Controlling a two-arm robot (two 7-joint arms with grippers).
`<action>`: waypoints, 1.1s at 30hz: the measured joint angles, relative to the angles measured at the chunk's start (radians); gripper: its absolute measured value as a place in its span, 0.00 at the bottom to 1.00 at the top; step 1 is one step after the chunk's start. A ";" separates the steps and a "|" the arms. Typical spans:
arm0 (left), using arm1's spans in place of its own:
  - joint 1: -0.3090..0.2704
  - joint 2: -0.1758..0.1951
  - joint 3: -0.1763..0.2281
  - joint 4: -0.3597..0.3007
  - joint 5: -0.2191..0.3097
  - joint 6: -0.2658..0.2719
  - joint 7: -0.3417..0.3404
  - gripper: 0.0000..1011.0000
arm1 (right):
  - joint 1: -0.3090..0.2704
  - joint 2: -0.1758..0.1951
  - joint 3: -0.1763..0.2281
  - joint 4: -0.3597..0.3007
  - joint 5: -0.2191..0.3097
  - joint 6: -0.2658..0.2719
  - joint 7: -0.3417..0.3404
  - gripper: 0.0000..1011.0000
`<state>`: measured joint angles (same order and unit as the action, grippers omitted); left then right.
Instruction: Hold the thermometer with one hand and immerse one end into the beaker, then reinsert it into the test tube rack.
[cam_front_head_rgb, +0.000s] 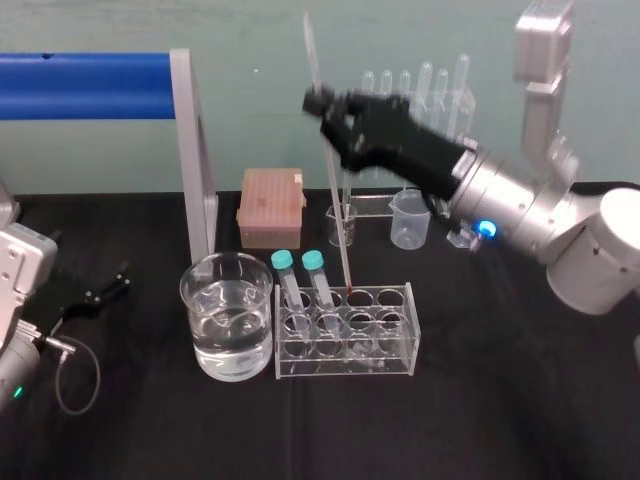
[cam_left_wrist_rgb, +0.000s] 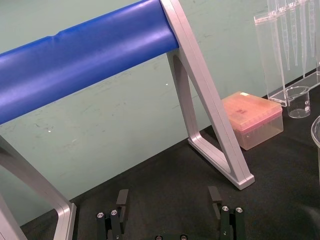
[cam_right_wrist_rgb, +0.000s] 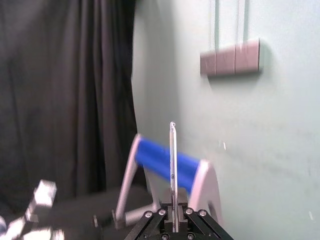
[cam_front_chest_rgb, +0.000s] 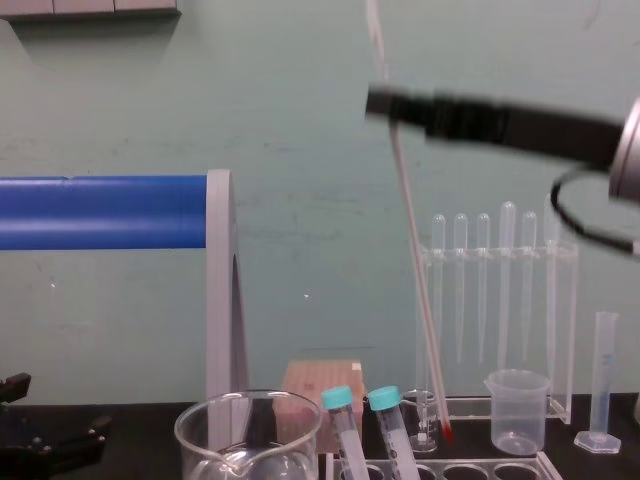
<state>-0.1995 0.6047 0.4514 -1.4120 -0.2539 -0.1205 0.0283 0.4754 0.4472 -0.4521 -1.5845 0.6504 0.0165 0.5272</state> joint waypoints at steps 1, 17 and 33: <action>0.000 0.000 0.000 0.000 0.000 0.000 0.000 1.00 | 0.000 0.000 0.000 0.000 0.000 0.000 0.000 0.06; 0.000 0.000 0.000 0.000 0.000 0.000 0.000 1.00 | 0.215 -0.099 -0.020 0.053 0.106 -0.067 0.120 0.06; 0.000 0.000 0.000 0.000 0.000 0.000 0.000 1.00 | 0.195 -0.171 -0.146 0.220 0.136 -0.053 0.163 0.06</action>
<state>-0.1995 0.6047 0.4514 -1.4120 -0.2538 -0.1205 0.0283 0.6709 0.2760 -0.5986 -1.3642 0.7864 -0.0362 0.6898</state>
